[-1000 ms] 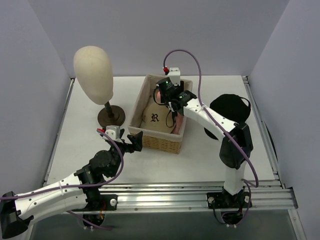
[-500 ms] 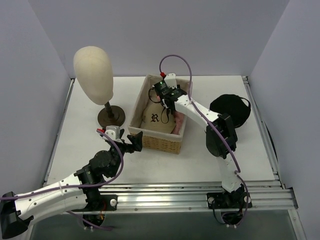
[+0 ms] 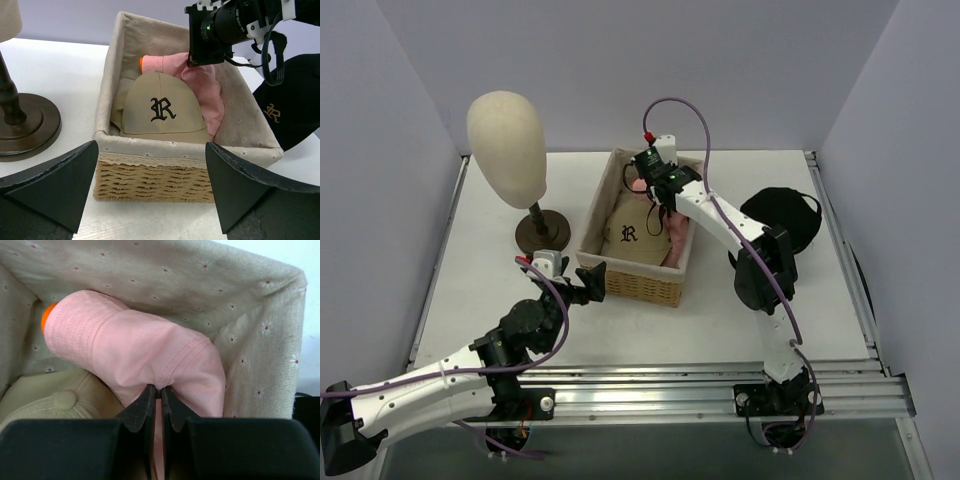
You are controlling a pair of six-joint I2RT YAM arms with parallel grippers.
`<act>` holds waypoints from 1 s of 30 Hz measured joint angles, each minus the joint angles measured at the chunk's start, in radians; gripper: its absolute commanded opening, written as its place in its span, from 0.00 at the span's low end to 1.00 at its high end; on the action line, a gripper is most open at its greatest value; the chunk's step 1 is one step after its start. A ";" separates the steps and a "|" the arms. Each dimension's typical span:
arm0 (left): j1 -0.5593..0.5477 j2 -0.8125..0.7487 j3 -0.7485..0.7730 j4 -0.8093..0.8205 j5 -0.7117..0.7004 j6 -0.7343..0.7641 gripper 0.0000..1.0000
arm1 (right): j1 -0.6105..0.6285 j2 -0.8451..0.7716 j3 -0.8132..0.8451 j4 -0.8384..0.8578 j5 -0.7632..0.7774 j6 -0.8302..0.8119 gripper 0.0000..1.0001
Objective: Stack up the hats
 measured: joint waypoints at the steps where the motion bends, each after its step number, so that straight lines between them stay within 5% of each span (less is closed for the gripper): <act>1: 0.000 0.000 0.000 0.001 0.000 0.000 0.97 | 0.001 -0.001 0.006 -0.001 -0.002 -0.004 0.00; 17: 0.000 0.060 0.000 0.017 -0.007 0.008 0.97 | 0.061 -0.520 -0.095 0.154 -0.060 -0.020 0.00; 24: 0.000 0.053 0.024 0.001 0.053 0.006 1.00 | 0.082 -0.551 -0.118 0.158 -0.084 -0.019 0.00; 30: 0.014 0.054 0.238 -0.142 0.131 -0.037 1.00 | 0.099 -0.551 -0.200 0.156 -0.110 -0.014 0.00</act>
